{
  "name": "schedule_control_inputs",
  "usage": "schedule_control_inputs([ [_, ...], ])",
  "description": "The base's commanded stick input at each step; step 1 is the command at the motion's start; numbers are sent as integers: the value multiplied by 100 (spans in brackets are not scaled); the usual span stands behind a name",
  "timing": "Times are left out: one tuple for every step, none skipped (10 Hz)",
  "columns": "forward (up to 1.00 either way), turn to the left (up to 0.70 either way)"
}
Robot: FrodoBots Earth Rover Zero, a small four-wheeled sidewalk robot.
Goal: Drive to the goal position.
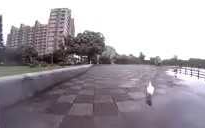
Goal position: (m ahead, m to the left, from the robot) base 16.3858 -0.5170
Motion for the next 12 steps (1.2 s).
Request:
schedule_control_inputs([
  [100, -1],
  [100, -1],
  [100, -1],
  [100, -1],
  [100, -1],
  [100, -1],
  [100, -1],
  [100, -1],
  [100, -1],
  [100, -1],
  [100, -1],
  [100, -1],
])
